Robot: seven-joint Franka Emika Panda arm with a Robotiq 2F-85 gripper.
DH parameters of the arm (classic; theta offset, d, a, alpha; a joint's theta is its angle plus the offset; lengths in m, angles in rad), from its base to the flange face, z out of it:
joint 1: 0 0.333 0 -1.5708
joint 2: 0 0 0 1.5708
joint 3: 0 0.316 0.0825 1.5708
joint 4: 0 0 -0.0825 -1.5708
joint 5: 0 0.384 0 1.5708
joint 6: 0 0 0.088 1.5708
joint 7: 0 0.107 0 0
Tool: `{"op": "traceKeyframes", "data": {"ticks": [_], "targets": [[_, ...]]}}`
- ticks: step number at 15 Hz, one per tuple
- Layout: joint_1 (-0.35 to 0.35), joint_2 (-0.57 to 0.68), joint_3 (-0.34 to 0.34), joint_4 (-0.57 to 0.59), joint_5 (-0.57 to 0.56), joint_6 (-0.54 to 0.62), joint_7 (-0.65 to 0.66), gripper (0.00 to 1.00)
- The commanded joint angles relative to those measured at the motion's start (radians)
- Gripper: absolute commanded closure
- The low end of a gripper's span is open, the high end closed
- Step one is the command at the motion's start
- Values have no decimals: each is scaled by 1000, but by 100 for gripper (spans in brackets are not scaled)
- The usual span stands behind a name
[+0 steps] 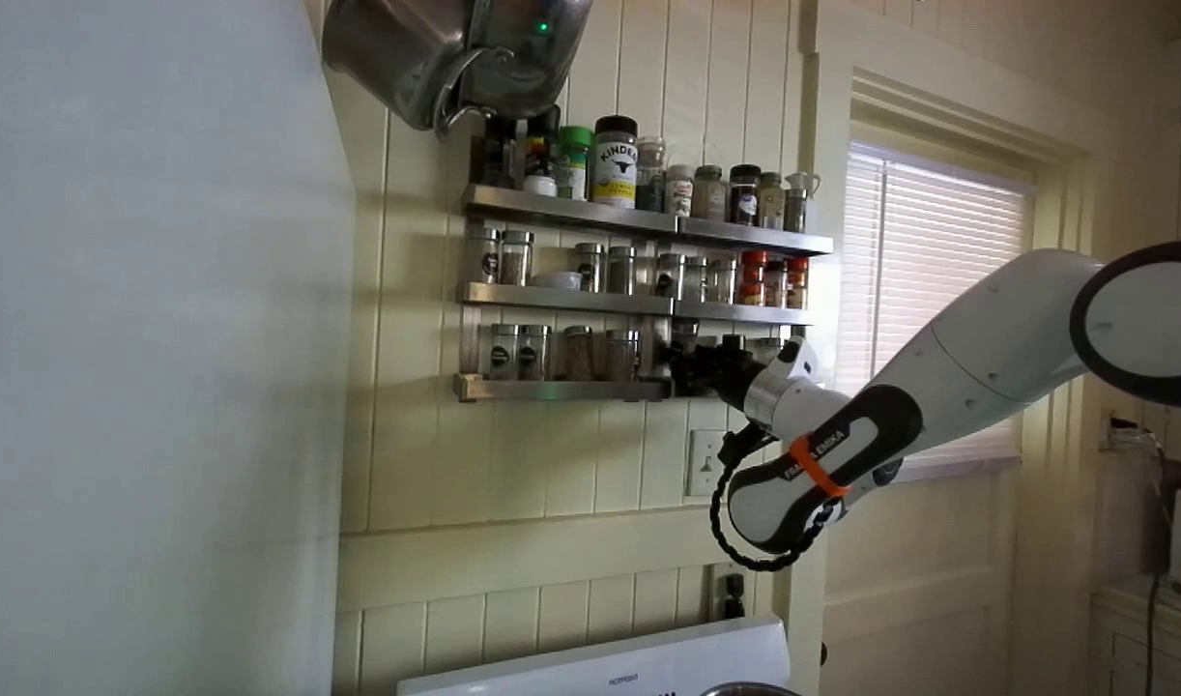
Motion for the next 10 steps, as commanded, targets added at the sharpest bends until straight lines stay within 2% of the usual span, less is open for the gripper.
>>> {"op": "traceKeyframes", "data": {"ticks": [1,6,7,10], "targets": [[5,20,-11,-17,-5,16,-17,77],[8,-7,-6,-38,-8,7,-7,77],[5,-2,-5,-1,0,-2,3,52],[6,-4,-4,-4,0,-2,2,52]]}}
